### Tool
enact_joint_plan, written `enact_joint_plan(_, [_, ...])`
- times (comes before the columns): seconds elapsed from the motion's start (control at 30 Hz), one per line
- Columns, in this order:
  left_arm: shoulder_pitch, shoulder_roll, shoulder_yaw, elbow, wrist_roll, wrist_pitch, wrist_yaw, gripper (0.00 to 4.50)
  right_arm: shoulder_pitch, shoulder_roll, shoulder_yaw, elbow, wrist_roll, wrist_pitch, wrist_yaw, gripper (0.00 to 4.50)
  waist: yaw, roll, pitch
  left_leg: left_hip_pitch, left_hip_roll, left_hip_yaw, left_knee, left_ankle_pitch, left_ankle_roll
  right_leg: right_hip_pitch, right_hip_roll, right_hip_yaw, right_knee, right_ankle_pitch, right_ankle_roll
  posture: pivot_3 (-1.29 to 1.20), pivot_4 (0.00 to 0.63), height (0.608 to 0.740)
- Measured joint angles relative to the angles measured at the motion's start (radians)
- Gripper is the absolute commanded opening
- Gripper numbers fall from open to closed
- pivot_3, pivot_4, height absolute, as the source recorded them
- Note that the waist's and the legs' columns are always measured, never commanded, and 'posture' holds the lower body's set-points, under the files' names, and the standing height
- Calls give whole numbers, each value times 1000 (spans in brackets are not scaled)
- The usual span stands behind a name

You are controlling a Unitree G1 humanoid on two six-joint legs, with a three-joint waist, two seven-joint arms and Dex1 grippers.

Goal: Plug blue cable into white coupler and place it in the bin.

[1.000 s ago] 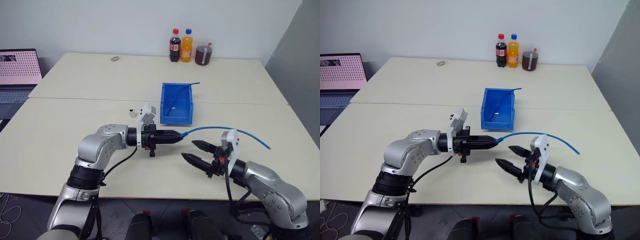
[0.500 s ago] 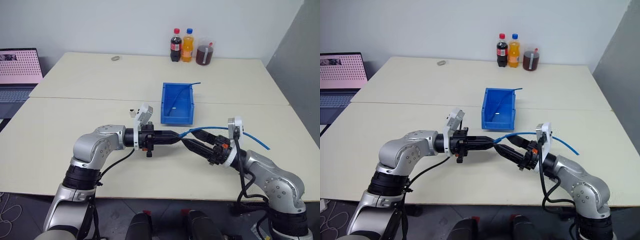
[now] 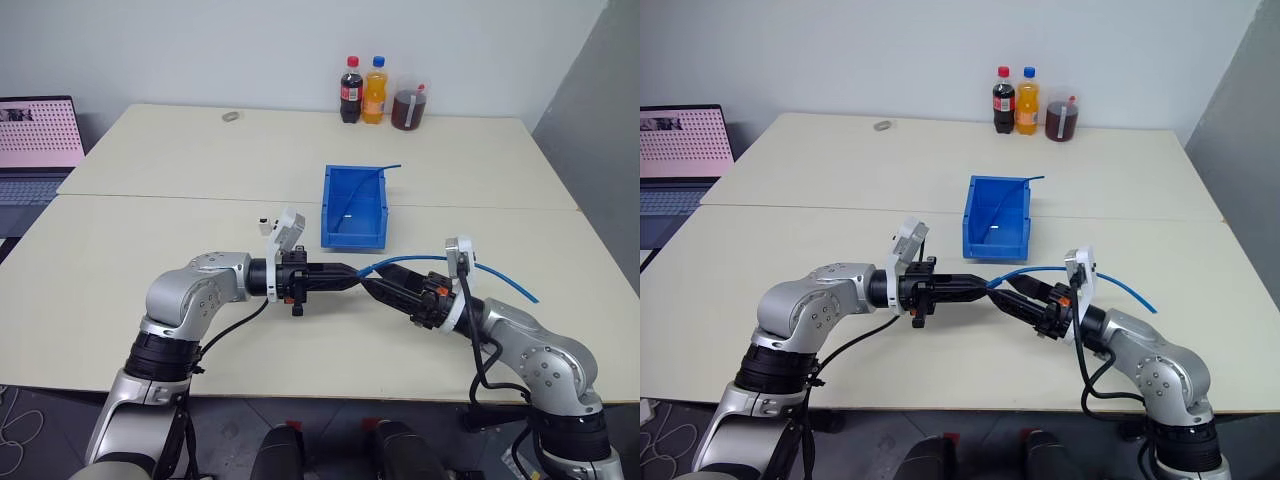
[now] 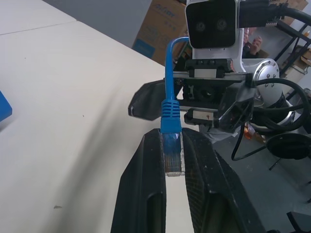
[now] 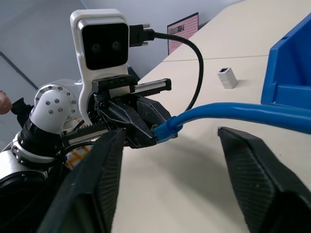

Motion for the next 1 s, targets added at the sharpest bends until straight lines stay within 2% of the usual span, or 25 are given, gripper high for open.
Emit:
enact_joint_plan(0.33, [13,13,-4,-33,-5,9,-7,236,-23,-3,14,3,3,-2,15,173,0,0,0,0,0,0,0,0,0,0,0,0,0,0,0,0,150,740])
enact_joint_plan(0.37, [13,13,-4,-33,-5,11,-8,236,-23,-5,14,3,3,-2,18,63,0,0,0,0,0,0,0,0,0,0,0,0,0,0,0,0,150,740])
enact_joint_plan(0.73, [13,4,-4,-28,-3,-3,-19,236,-39,-33,13,4,14,18,44,5,0,0,0,0,0,0,0,0,0,0,0,0,0,0,0,0,150,740])
enact_joint_plan(0.8, [13,3,-4,-21,-2,-5,-19,937,-45,-35,14,11,14,18,44,4,0,0,0,0,0,0,0,0,0,0,0,0,0,0,0,0,150,740])
enact_joint_plan(1.0, [40,30,-11,-17,35,-66,-20,2146,-61,-33,41,24,-3,6,46,0,0,0,0,0,0,0,0,0,0,0,0,0,-1,0,0,0,150,740])
